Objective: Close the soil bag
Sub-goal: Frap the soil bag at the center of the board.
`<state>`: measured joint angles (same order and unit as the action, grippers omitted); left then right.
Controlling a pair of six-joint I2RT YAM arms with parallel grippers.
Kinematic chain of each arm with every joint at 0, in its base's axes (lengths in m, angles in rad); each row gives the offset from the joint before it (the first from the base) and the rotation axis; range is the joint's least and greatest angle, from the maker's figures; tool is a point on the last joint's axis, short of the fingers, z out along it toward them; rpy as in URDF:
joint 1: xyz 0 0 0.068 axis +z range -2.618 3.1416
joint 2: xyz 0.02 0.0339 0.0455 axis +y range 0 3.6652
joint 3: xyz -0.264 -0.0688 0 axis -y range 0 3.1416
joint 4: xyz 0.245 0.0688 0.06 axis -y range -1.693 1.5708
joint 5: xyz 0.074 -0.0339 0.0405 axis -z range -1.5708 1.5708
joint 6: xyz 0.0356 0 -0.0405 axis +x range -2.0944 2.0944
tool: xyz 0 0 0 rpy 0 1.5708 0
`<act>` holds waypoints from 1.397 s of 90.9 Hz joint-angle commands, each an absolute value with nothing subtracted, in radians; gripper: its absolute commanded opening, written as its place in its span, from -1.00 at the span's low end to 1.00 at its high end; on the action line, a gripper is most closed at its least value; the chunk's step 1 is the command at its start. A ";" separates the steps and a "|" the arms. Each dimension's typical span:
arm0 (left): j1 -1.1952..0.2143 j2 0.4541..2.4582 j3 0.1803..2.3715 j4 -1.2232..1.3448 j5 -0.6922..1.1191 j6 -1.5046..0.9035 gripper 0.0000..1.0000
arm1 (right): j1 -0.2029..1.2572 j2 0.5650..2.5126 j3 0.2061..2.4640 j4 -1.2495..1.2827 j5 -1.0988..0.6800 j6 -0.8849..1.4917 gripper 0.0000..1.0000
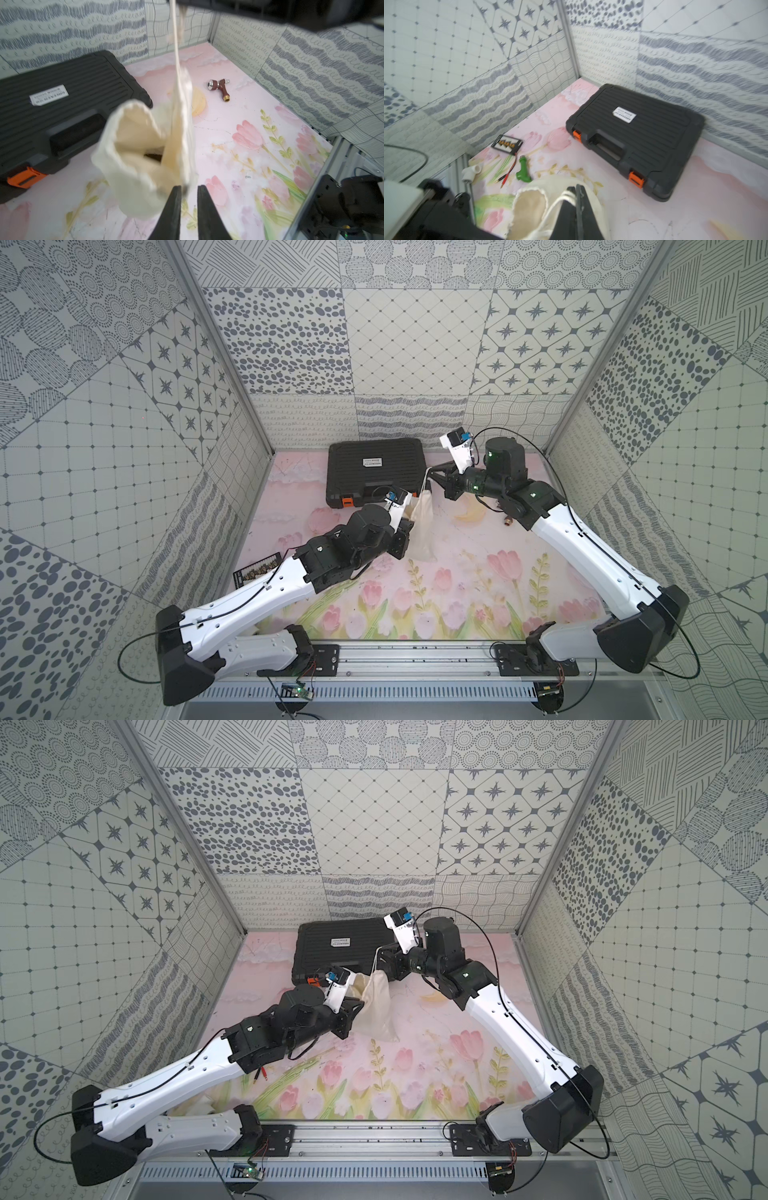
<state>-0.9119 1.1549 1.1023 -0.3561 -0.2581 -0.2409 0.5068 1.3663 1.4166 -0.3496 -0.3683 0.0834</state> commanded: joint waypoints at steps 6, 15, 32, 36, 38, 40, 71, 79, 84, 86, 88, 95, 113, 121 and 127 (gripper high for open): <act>-0.921 1.256 1.268 -0.454 -0.187 -0.200 -0.21 | 0.447 1.263 1.353 -0.176 -0.335 0.090 -1.00; -0.896 1.290 1.357 -0.405 -0.138 -0.121 0.08 | 0.437 1.226 1.312 -0.177 -0.362 0.080 -1.00; -0.800 1.353 1.456 -0.345 0.052 -0.015 0.44 | 0.433 1.186 1.238 -0.178 -0.401 0.092 -1.00; -0.780 1.381 1.472 -0.323 0.112 -0.002 0.50 | 0.434 1.180 1.225 -0.178 -0.401 0.097 -1.00; -0.773 1.394 1.479 -0.314 0.143 0.009 0.51 | 0.433 1.176 1.219 -0.178 -0.399 0.099 -1.00; -0.769 1.410 1.486 -0.303 0.174 0.022 0.52 | 0.434 1.170 1.211 -0.178 -0.395 0.101 -1.00; -0.723 1.632 1.544 -0.135 0.346 0.063 0.55 | 0.421 1.092 1.141 -0.203 -0.345 0.101 -1.00; -0.723 1.653 1.550 -0.113 0.407 0.070 0.49 | 0.416 1.075 1.127 -0.213 -0.344 0.101 -1.00; -0.723 1.660 1.549 -0.093 0.430 0.073 0.43 | 0.414 1.067 1.118 -0.214 -0.344 0.104 -1.00; -0.723 1.663 1.547 -0.085 0.431 0.075 0.40 | 0.414 1.065 1.115 -0.215 -0.346 0.104 -1.00; -0.723 1.667 1.547 -0.077 0.429 0.075 0.38 | 0.414 1.064 1.113 -0.217 -0.346 0.107 -1.00; -0.722 1.681 1.553 -0.053 0.414 0.080 0.28 | 0.413 1.059 1.105 -0.218 -0.352 0.112 -1.00; -0.720 1.712 1.568 0.013 0.431 0.103 -0.09 | 0.414 1.052 1.090 -0.217 -0.360 0.126 -1.00; -0.717 1.735 1.588 0.007 0.455 0.106 -0.26 | 0.414 1.043 1.087 -0.219 -0.353 0.125 -1.00; -0.717 1.746 1.587 0.008 0.472 0.105 -0.50 | 0.414 1.035 1.088 -0.223 -0.349 0.121 -1.00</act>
